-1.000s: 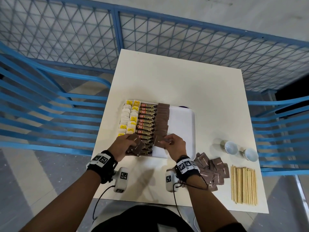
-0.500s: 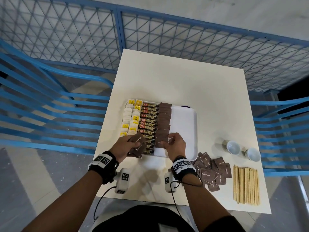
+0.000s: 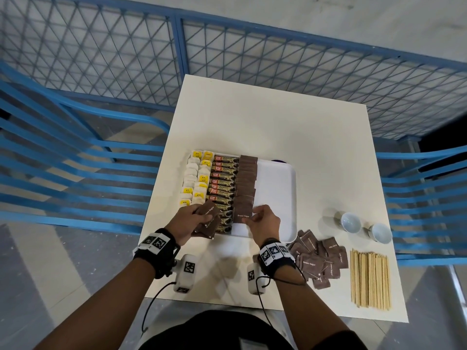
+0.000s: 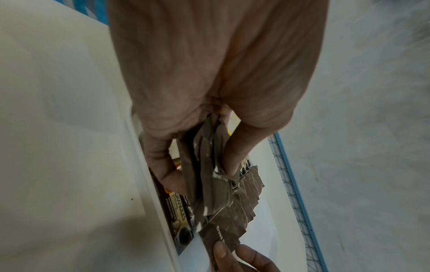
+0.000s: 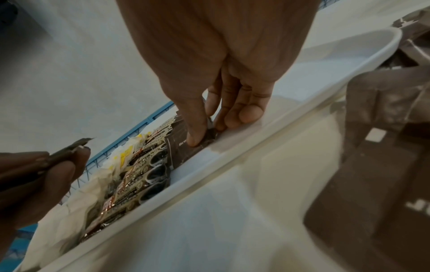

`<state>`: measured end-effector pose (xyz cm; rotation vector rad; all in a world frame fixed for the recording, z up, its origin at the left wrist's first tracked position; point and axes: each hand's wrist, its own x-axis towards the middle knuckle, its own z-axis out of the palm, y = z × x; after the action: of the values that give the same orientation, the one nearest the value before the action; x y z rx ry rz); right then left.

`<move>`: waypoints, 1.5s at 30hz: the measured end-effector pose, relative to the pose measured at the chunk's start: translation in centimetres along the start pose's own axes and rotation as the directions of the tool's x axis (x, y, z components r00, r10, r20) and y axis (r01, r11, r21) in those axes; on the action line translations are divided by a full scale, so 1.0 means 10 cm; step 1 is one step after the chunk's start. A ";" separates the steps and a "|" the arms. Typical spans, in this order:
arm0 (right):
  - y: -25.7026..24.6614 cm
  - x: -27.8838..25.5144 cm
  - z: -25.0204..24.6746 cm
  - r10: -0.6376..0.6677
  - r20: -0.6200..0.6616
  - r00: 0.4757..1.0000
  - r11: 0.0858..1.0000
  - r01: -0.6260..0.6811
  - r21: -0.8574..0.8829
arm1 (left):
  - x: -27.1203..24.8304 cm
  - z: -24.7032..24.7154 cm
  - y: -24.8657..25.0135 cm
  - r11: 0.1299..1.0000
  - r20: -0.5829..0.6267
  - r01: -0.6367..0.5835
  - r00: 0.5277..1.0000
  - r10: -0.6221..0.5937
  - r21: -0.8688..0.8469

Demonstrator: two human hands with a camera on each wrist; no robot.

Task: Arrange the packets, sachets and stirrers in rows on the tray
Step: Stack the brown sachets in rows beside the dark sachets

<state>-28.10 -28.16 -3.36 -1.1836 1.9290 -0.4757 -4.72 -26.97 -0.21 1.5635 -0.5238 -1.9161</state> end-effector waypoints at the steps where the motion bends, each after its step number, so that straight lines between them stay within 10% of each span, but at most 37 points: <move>1: 0.00 0.00 0.00 0.001 0.000 1.000 1.000 -0.001 0.006 | 0.00 0.01 0.00 1.000 0.002 -0.004 1.000 0.004 0.002; 11: -0.23 -0.10 -0.04 -0.193 -0.114 0.975 0.980 0.197 0.026 | 0.01 0.04 0.02 0.998 0.007 -0.049 0.999 0.049 0.026; 20: -0.72 -0.07 0.05 -0.387 0.275 0.880 0.921 0.386 0.061 | -0.03 0.07 0.04 0.988 0.028 -0.101 0.995 0.099 0.118; 30: -0.63 -0.02 -0.04 -0.272 0.217 0.937 0.936 0.205 0.285 | -0.06 0.14 0.14 0.966 0.047 -0.070 0.995 0.084 -0.247; 45: -0.05 0.05 -0.22 -0.034 0.085 0.996 0.990 0.022 0.136 | 0.02 0.07 0.08 0.999 -0.018 0.044 0.999 -0.044 -0.014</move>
<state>-29.67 -29.06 -1.96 -1.1269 1.7791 -0.5516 -5.26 -27.72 0.32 1.5946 -0.4721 -1.9321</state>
